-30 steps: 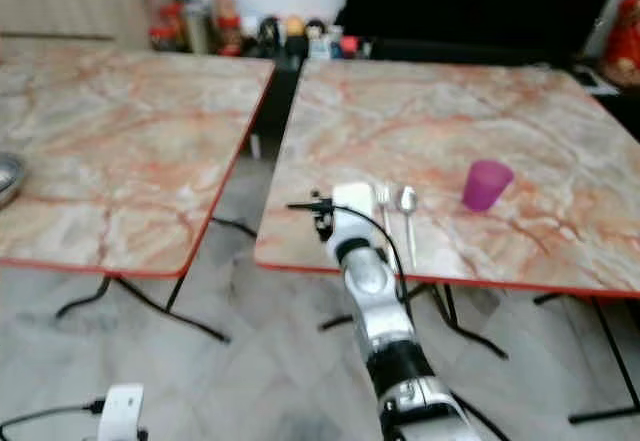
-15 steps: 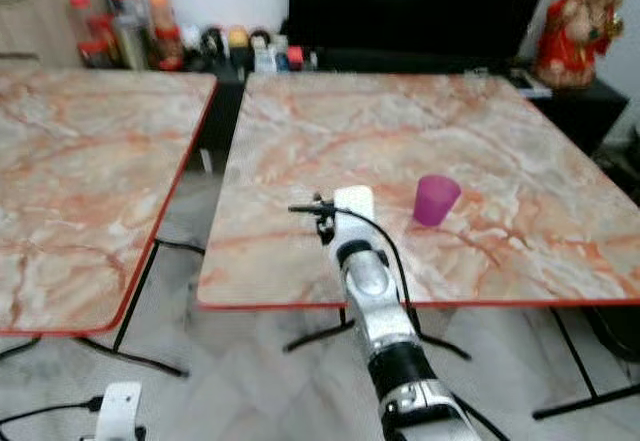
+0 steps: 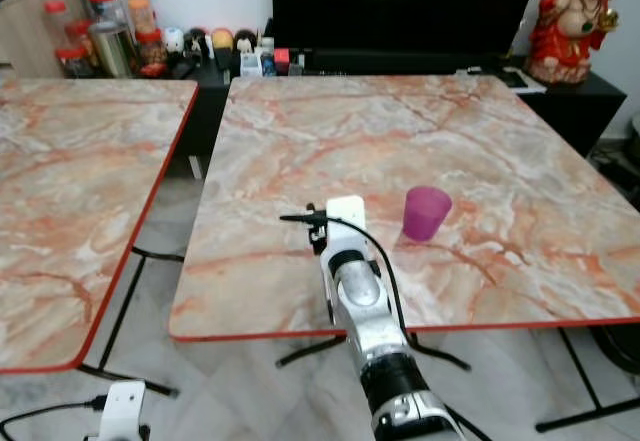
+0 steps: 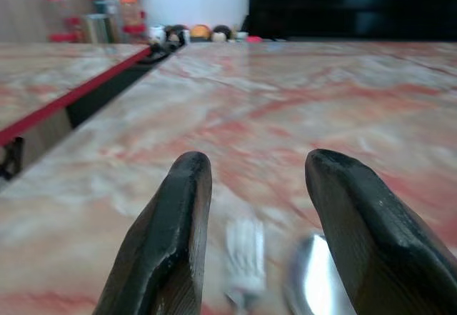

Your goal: Setting the table

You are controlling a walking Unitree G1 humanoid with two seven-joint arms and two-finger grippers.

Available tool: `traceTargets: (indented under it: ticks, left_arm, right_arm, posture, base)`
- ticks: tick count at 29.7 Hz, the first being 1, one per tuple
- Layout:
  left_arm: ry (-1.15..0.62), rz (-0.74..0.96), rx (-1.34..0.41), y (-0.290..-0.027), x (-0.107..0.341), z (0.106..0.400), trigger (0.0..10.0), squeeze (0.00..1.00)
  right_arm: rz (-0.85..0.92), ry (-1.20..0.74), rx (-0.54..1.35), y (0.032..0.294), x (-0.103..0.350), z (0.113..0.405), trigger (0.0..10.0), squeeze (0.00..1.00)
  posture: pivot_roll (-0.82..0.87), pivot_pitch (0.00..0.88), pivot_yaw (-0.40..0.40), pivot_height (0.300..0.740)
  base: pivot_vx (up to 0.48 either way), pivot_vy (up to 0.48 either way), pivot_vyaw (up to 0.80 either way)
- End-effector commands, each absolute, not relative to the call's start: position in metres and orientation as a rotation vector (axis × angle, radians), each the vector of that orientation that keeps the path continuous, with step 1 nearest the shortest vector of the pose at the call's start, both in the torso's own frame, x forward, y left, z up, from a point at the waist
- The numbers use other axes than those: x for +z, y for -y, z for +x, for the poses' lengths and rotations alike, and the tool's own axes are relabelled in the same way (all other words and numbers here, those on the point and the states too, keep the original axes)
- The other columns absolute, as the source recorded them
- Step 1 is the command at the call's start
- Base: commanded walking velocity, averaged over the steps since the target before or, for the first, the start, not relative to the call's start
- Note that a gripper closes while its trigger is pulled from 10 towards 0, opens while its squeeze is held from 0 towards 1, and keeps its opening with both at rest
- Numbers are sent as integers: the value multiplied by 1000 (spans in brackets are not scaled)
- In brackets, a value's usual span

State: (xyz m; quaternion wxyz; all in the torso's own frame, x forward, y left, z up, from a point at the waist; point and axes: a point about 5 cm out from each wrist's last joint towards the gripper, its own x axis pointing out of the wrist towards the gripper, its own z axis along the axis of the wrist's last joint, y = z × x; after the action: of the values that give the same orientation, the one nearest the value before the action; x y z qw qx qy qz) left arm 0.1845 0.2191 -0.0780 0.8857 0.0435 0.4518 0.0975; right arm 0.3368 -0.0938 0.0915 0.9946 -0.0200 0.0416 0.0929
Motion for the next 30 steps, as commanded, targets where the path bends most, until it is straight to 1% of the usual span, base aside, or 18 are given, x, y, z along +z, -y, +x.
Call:
traceTargets:
  ticks: [1,6,7,8,9,10,12,13,14,15,16,21,30]
  left_arm:
    - [-955,79,206,-218,-80,181,10000,0]
    - [-957,83,199,-219,-80,181,10000,0]
    - [-958,85,196,-220,-80,181,10000,0]
    - [-959,86,195,-220,-80,182,10000,0]
    - [-958,86,194,-220,-80,182,10000,0]
    - [-958,86,193,-219,-79,182,10000,0]
    - [-958,83,190,-219,-79,183,10000,0]
    - [-959,83,189,-219,-79,183,10000,0]
    - [-959,80,189,-219,-79,183,10000,0]
    - [-959,80,189,-219,-79,183,10000,0]
    - [-960,78,188,-218,-79,183,10000,0]
    - [-963,79,185,-218,-80,182,10000,0]
    - [-961,79,189,-219,-80,182,10000,0]
  right_arm:
    - [-38,-89,162,98,91,336,10000,0]
    - [-41,-105,133,102,87,333,10000,0]
    - [-48,-121,112,105,84,332,10000,431]
    - [-47,-126,106,105,83,332,10000,431]
    - [-46,-132,100,106,82,331,10000,796]
    - [-56,-149,90,108,80,331,10000,878]
    - [-63,-166,75,109,78,332,10000,843]
    - [-60,-166,74,109,78,332,10000,843]
    - [-64,-170,75,109,78,333,10000,565]
    - [-64,-170,75,109,78,333,10000,565]
    - [-69,-176,73,109,78,334,10000,0]
    - [-41,-200,60,109,80,341,10000,0]
    - [-64,-252,73,106,82,351,10000,0]
  posture:
    - [-79,13,-12,740]
    - [-86,19,-4,740]
    - [-87,19,-3,740]
    - [-87,19,-3,740]
    - [-87,19,-3,740]
    - [-84,20,-3,740]
    - [-84,20,-2,740]
    - [-84,20,-2,740]
    - [-81,18,-3,740]
    - [-81,18,-3,740]
    - [-81,18,-3,740]
    - [-78,16,-3,740]
    - [-72,15,-3,740]
  base:
    - [0,0,0]
    - [0,0,0]
    - [0,0,0]
    - [0,0,0]
    - [0,0,0]
    - [0,0,0]
    - [0,0,0]
    - [0,0,0]
    - [0,0,0]
    - [0,0,0]
    - [0,0,0]
    - [0,0,0]
    - [0,0,0]
